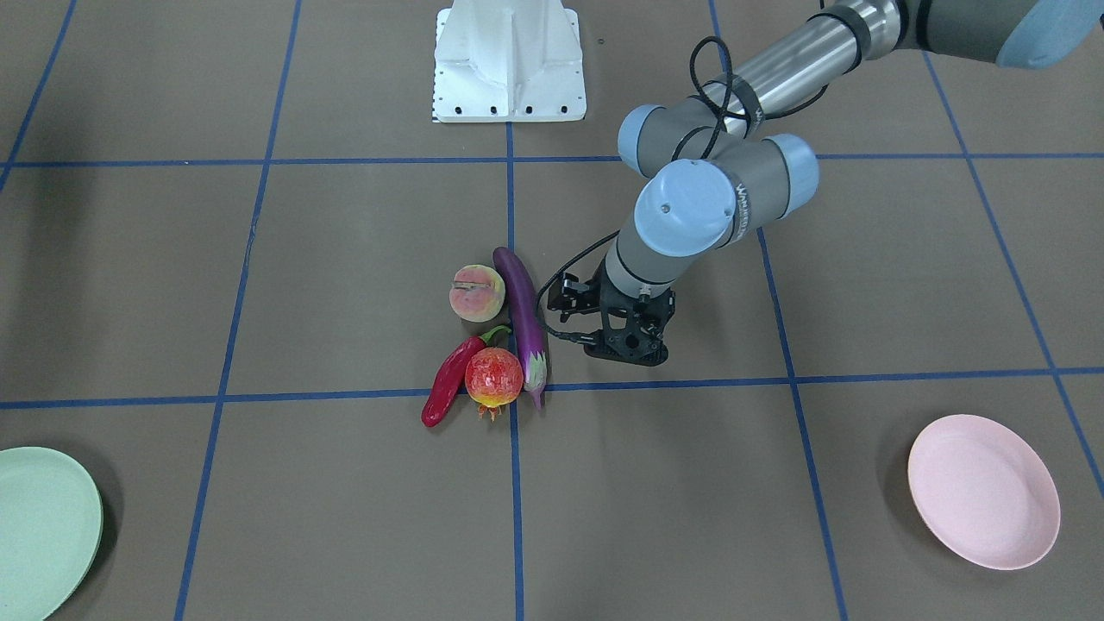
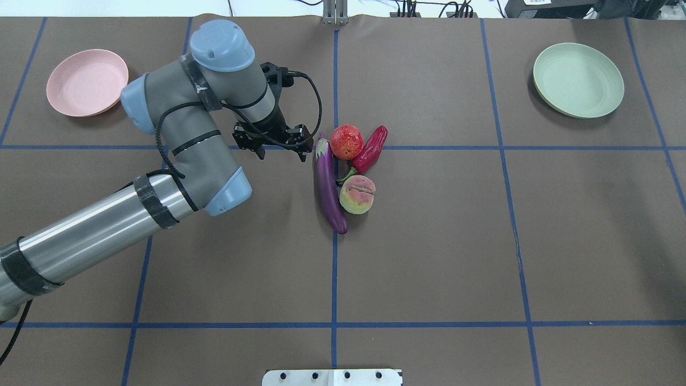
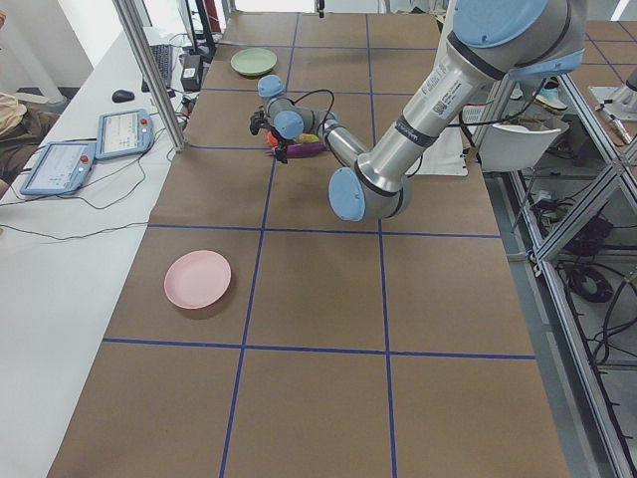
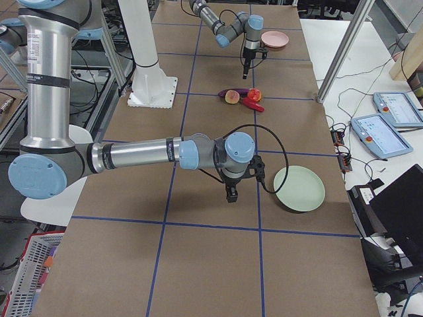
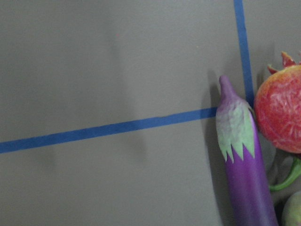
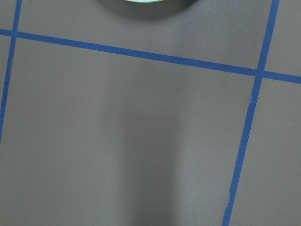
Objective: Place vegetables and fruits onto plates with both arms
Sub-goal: 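Reach the left gripper down to the purple eggplant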
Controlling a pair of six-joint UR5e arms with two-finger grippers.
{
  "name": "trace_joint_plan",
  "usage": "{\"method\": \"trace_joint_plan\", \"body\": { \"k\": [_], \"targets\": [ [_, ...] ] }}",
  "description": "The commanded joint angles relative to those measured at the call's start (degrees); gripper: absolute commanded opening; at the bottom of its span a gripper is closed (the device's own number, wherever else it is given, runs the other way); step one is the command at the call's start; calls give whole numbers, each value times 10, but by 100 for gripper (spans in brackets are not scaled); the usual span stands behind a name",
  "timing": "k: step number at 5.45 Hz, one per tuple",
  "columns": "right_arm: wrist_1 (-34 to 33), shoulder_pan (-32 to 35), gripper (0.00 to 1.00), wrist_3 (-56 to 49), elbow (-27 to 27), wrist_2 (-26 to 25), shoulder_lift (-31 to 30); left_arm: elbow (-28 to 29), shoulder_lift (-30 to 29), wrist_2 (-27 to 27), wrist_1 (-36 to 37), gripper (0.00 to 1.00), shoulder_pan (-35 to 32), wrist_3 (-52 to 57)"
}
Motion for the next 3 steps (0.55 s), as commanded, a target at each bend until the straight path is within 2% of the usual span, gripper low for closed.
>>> {"method": "trace_joint_plan", "body": {
  "k": [1, 3],
  "targets": [
    [-1, 0, 100, 0, -2, 0, 0, 46, -30, 4, -32, 100, 12, -52],
    [-1, 0, 100, 1, -4, 0, 0, 47, -31, 4, -32, 100, 30, -58]
  ]
}}
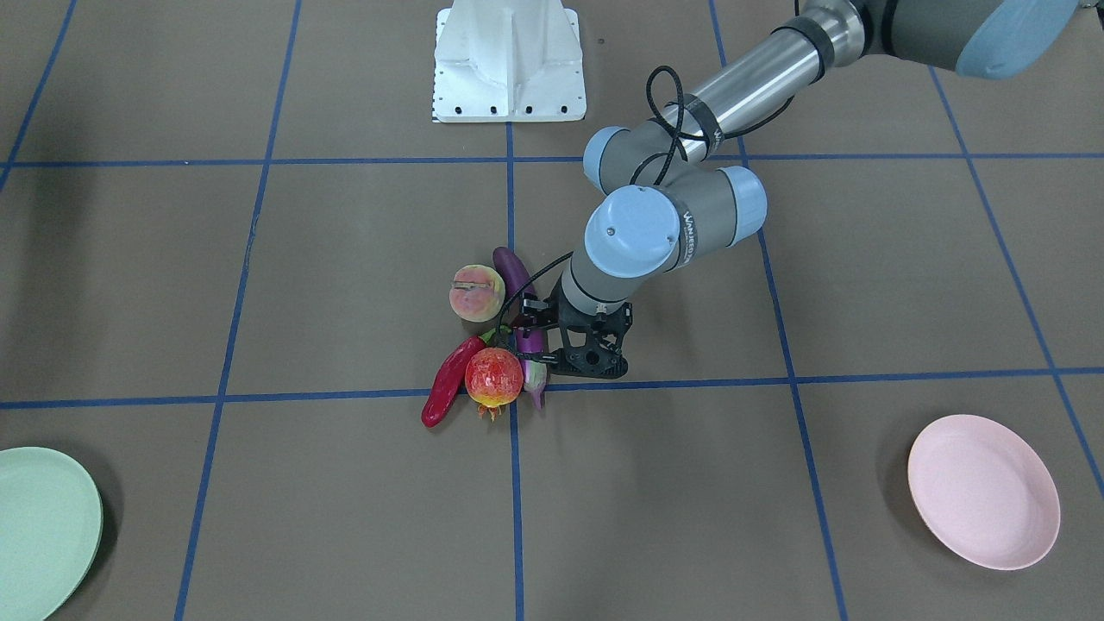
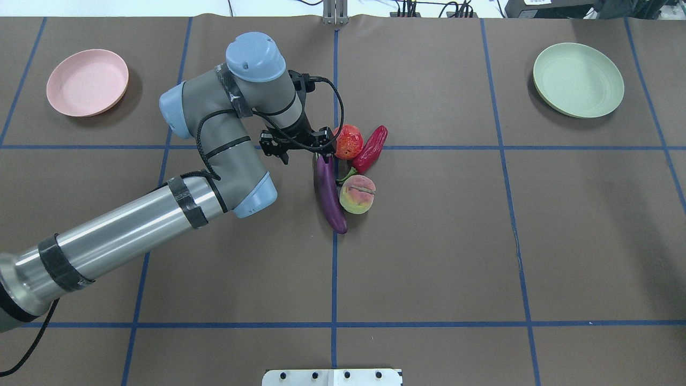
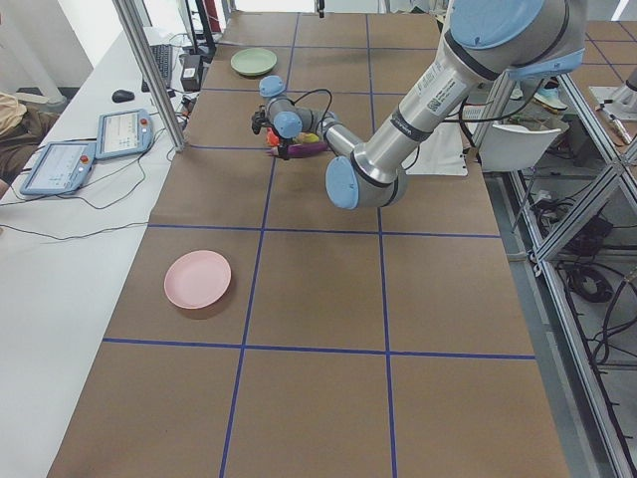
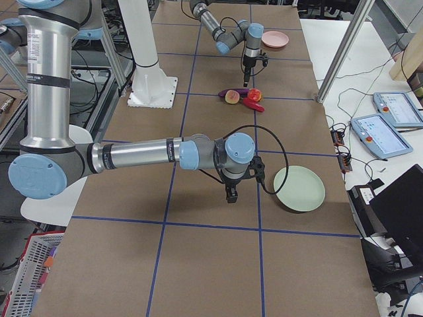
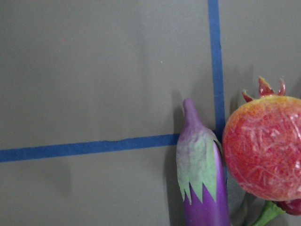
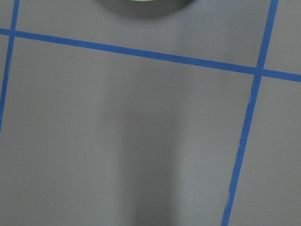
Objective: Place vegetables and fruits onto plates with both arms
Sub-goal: 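Reach the left gripper down to the purple eggplant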
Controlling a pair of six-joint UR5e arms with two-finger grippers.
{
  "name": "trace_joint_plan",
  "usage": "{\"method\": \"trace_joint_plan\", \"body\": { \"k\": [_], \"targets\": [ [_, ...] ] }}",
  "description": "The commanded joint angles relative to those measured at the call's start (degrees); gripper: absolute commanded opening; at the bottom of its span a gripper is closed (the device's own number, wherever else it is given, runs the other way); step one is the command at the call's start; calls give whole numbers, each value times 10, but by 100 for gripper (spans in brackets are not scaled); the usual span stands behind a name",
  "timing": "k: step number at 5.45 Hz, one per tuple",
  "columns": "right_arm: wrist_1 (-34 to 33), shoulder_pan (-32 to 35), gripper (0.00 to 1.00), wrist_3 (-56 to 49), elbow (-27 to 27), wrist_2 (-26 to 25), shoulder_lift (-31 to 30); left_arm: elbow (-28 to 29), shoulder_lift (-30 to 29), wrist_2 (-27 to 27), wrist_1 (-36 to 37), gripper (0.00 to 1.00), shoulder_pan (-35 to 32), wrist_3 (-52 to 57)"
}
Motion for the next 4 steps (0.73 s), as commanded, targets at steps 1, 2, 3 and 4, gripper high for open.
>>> {"method": "trace_joint_plan", "body": {
  "k": [1, 2, 3, 4],
  "targets": [
    [-1, 0, 100, 0, -1, 1, 0, 1, -1, 0, -2, 100, 12, -19],
    [-1, 0, 100, 0, -2, 1, 0, 13, -11, 0, -5, 100, 16, -20],
    [-1, 0, 100, 0, -2, 1, 0, 33, -24, 0, -12, 100, 19, -22],
    [-1, 0, 100, 0, -3, 2, 0, 37, -24, 0, -14, 96, 19, -26]
  ]
}}
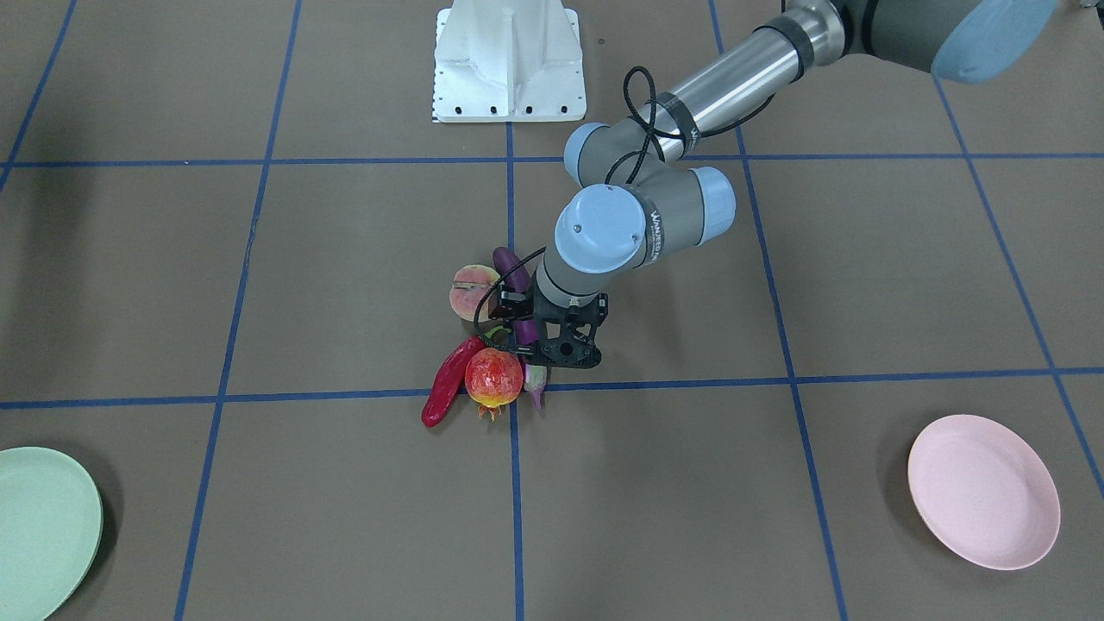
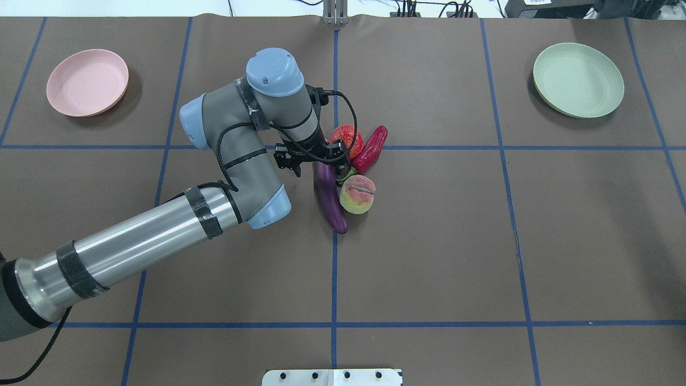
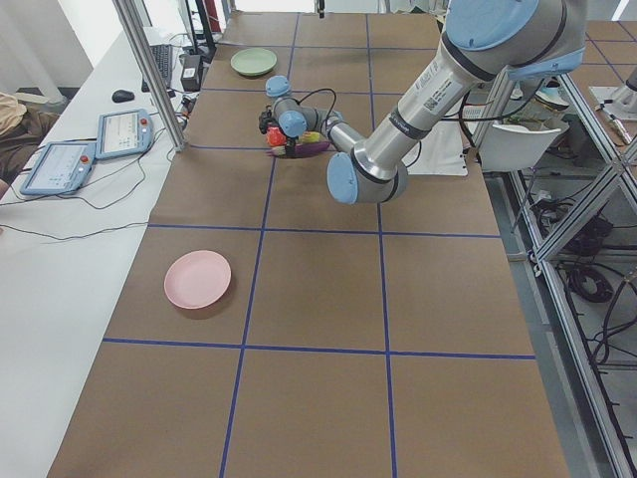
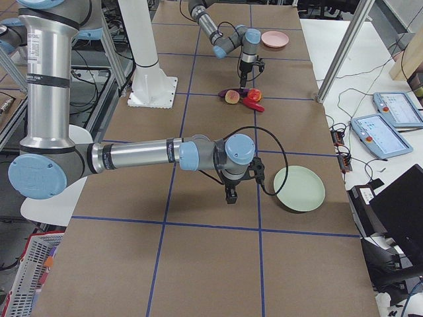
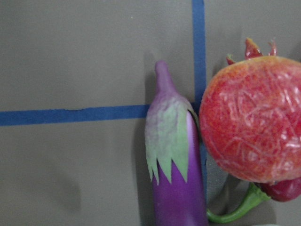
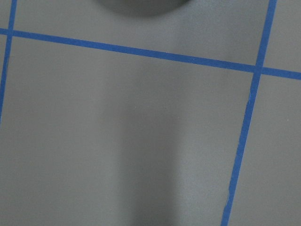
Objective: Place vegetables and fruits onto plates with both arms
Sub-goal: 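Close the left gripper on the eggplant and lift it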
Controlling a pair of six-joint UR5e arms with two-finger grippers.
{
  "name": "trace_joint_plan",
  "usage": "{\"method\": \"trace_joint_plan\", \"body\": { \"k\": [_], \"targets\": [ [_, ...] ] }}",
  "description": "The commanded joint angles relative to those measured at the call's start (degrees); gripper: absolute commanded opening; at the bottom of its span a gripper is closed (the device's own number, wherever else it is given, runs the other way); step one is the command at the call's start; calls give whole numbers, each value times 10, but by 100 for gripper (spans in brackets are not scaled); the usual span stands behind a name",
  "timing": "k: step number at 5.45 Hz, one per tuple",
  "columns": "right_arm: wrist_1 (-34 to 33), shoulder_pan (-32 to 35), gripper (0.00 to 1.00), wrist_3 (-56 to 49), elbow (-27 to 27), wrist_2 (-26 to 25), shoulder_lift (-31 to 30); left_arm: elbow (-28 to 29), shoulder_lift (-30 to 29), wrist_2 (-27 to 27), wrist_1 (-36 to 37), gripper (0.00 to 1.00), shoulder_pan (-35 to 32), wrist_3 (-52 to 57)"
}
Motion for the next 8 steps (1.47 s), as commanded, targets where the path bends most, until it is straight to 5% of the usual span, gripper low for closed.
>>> {"method": "trace_joint_plan", "body": {
  "k": [1, 4, 5, 7, 8],
  "targets": [
    [0, 0, 100, 0, 0, 1, 0, 10, -4, 0, -4, 87, 5, -4],
    [0, 0, 100, 0, -1, 1, 0, 14, -4, 1, -12, 68, 13, -8],
    [0, 0, 100, 0, -1, 1, 0, 15, -4, 1, -14, 55, 13, -15],
    [-1, 0, 100, 1, -1, 1, 0, 17, -4, 0, -19, 0, 13, -20],
    [0, 0, 100, 1, 0, 2, 0, 5, -4, -1, -19, 0, -2, -53]
  ]
}}
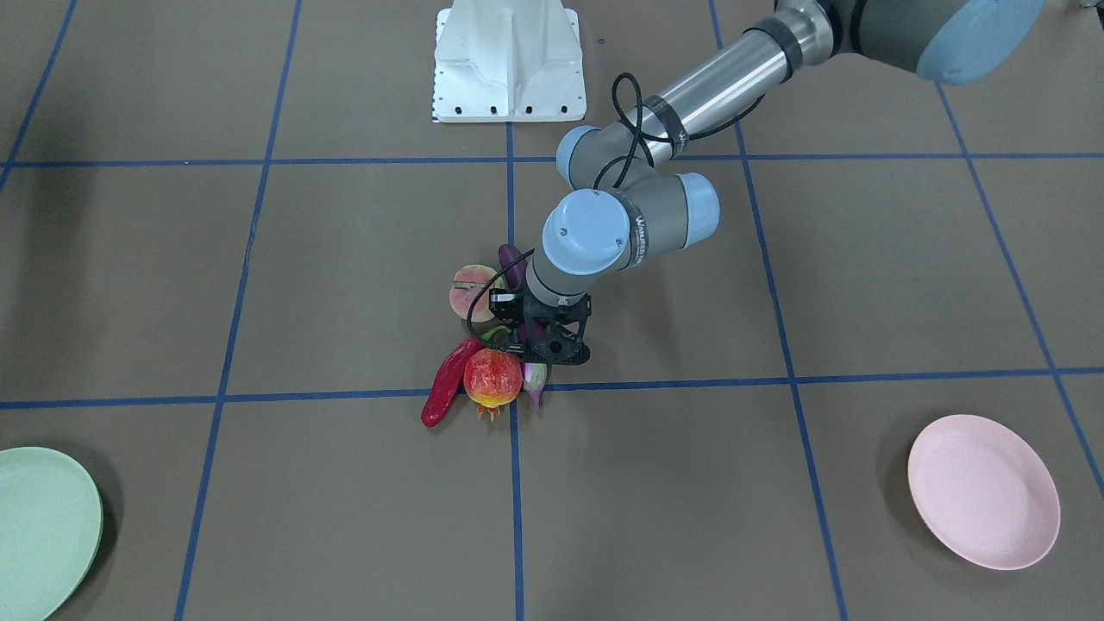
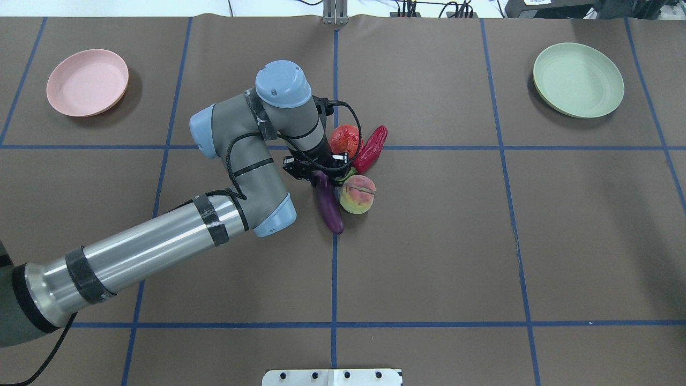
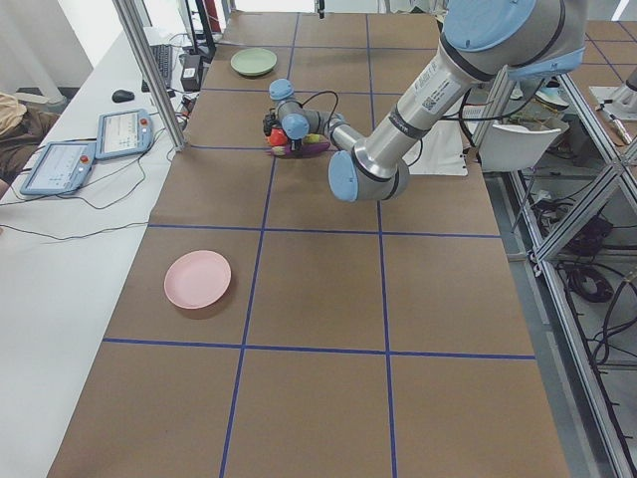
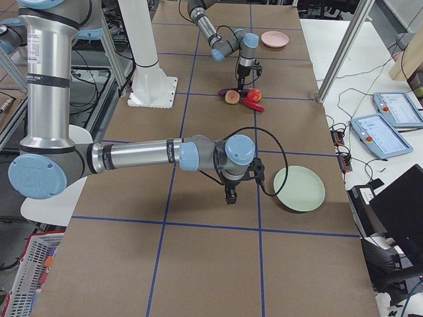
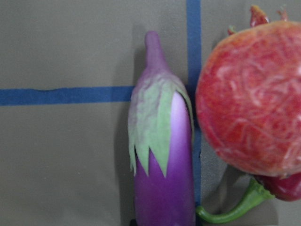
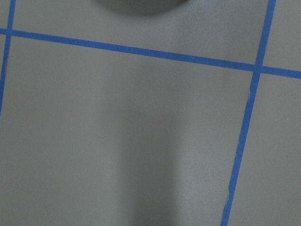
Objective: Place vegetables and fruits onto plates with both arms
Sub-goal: 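Close the left gripper on the eggplant and lift it, then carry the eggplant with the left gripper onto the pink plate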
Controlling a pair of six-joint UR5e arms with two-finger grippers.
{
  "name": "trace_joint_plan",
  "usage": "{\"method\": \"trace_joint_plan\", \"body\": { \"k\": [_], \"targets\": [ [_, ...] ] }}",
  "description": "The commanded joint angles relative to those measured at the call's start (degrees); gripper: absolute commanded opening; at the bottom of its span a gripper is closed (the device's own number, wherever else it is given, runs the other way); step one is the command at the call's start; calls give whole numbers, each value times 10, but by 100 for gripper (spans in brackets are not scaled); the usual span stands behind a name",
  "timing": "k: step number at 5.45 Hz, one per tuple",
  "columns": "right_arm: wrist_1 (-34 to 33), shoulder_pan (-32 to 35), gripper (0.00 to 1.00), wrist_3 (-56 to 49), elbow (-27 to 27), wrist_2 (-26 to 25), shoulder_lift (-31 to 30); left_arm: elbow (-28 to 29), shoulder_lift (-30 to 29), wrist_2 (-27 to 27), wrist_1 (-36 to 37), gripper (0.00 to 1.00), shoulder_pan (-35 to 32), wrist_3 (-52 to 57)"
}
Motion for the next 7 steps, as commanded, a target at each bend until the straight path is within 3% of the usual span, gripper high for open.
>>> {"method": "trace_joint_plan", "body": {
  "k": [1, 2, 3, 5, 7],
  "targets": [
    [13, 0, 100, -2, 0, 16, 1, -40, 6, -20, 8, 0, -56, -22],
    [48, 0, 100, 1, -3, 16, 1, -42, 31, -67, 6, 0, -107, -15],
    [50, -2, 100, 2, -1, 16, 5, -43, 66, -73, 1, 0, -149, 19],
    [90, -22, 100, 2, -3, 15, 17, -38, 138, -71, 7, 0, -246, 218],
    [97, -30, 100, 2, -1, 20, 16, 75, 138, -67, 10, 0, -328, 378]
  ]
}}
